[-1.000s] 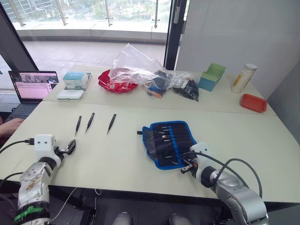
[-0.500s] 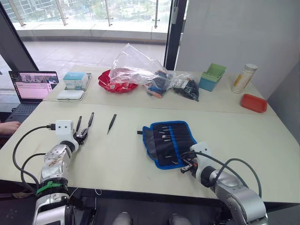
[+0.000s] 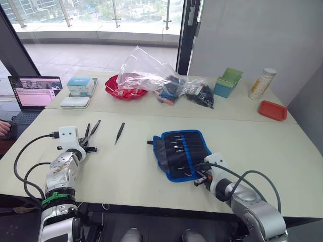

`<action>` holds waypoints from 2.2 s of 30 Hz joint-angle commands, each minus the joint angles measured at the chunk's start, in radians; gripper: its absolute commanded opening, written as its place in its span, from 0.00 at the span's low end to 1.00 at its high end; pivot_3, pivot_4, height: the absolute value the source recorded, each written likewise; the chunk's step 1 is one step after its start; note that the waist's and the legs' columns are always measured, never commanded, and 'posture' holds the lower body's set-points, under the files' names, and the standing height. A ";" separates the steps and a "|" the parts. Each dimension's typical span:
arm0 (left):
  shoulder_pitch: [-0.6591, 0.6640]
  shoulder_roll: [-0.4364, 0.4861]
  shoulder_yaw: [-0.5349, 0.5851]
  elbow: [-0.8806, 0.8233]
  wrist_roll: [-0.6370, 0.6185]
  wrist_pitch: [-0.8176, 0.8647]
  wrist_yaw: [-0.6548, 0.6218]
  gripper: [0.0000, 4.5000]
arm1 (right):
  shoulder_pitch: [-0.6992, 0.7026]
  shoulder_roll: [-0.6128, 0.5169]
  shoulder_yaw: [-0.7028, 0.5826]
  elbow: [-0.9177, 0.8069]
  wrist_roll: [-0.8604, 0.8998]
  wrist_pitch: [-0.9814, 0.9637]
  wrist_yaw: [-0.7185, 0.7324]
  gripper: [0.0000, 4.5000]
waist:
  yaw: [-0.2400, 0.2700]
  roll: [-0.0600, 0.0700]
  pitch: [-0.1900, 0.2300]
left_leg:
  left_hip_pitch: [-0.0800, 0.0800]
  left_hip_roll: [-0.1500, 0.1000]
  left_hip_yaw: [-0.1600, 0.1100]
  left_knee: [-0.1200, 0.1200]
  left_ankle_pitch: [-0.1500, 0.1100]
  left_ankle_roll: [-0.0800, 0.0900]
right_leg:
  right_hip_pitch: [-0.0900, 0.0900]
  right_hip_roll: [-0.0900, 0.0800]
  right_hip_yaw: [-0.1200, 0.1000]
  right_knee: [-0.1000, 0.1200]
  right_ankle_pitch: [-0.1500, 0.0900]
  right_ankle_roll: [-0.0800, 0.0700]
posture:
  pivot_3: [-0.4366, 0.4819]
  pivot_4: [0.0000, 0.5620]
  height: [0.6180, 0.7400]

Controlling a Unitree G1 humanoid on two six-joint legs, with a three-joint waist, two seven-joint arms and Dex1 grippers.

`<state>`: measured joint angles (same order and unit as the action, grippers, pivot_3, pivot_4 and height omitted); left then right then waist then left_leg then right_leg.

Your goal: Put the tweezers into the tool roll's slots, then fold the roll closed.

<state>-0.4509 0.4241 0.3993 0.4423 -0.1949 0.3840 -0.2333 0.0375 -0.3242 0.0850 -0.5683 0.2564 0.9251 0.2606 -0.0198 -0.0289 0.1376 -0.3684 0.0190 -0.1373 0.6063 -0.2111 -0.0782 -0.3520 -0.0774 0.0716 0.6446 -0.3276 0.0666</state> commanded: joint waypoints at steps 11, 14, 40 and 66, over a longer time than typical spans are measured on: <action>0.169 0.011 0.075 -0.390 -0.095 0.064 0.044 0.01 | 0.012 -0.012 0.010 0.079 -0.014 0.046 -0.010 0.00 | -0.020 -0.015 0.009 | -0.005 0.001 0.000 -0.002 0.000 0.000 | -0.001 0.000 0.000 0.000 0.000 -0.001 | 0.48 0.27 1.00; 0.178 0.024 0.079 -0.453 -0.109 0.072 0.038 0.01 | 0.012 -0.012 0.011 0.080 -0.014 0.046 -0.010 0.00 | -0.020 -0.018 0.011 | -0.005 0.001 -0.001 -0.002 0.000 0.000 | -0.001 0.000 0.000 -0.001 0.000 -0.001 | 0.48 0.27 1.00; -0.284 0.266 -0.627 -0.612 -0.384 0.636 -0.711 0.01 | -0.029 -0.021 0.021 0.107 -0.026 0.041 0.003 0.00 | -0.039 -0.014 0.023 | -0.009 0.001 0.000 -0.002 0.000 -0.001 | -0.004 0.001 0.000 -0.002 0.000 -0.001 | 0.48 0.27 1.00; -0.448 0.144 -0.929 -0.324 0.019 0.361 -0.872 0.01 | 0.031 0.021 -0.001 0.034 -0.025 0.064 -0.056 0.00 | -0.024 -0.011 0.025 | -0.015 0.000 0.000 0.001 0.001 0.000 | -0.009 0.001 0.000 0.001 0.000 0.000 | 0.48 0.27 1.00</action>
<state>-0.8750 0.5793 -0.5259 0.1220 -0.1966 0.7685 -1.0955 0.0269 -0.2991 0.0868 -0.6049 0.2583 0.9241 0.2412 -0.0437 -0.0399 0.1627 -0.3834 0.0190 -0.1377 0.6074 -0.2103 -0.0783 -0.3609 -0.0765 0.0720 0.6456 -0.3272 0.0662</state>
